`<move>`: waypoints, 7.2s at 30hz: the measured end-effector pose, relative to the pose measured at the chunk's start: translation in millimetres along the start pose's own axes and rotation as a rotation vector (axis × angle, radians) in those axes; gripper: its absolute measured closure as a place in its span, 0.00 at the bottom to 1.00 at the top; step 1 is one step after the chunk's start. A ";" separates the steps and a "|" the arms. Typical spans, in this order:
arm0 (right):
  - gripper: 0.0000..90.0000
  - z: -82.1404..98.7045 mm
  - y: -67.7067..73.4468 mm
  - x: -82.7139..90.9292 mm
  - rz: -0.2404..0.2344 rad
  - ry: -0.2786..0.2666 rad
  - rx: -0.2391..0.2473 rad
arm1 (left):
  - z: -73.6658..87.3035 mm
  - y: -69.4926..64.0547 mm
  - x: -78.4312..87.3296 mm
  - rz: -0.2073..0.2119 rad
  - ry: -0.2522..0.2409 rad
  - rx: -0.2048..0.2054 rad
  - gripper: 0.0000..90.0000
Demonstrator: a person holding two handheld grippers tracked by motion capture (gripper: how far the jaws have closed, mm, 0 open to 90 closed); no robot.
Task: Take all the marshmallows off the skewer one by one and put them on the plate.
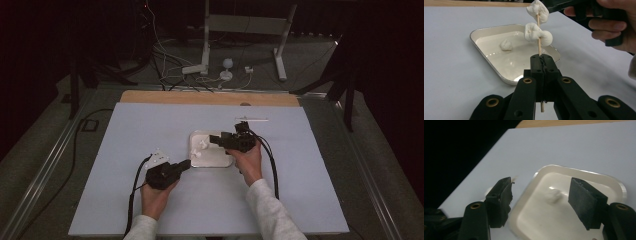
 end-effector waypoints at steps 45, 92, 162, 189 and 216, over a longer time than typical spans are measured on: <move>0.90 -5.9 32.7 9.1 -0.165 -0.047 -0.037 | 1.3 -4.8 2.8 0.042 -0.039 -0.062 1.00; 0.87 5.0 -10.9 8.8 0.122 0.042 0.098 | 0.6 9.3 12.1 0.005 -0.081 0.012 1.00; 0.84 16.2 64.4 -21.2 -0.309 0.118 0.053 | -3.8 -0.2 11.8 0.092 -0.127 0.000 1.00; 0.87 -25.7 51.4 22.2 -0.195 0.001 0.095 | -5.5 -6.9 16.9 0.111 -0.128 -0.063 1.00; 0.88 -42.0 29.4 47.0 -0.131 -0.055 0.088 | -1.2 1.5 23.9 0.077 -0.126 -0.054 1.00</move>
Point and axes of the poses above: each handheld gripper's, and its own axes: x roughly backward along the jaws, z roughly out of its underside, y roughly to its left, the point moved 5 cm from there along -x, roughly forward along the jaws, and after that the axes turned 7 degrees about y, right-handed, at the moved point
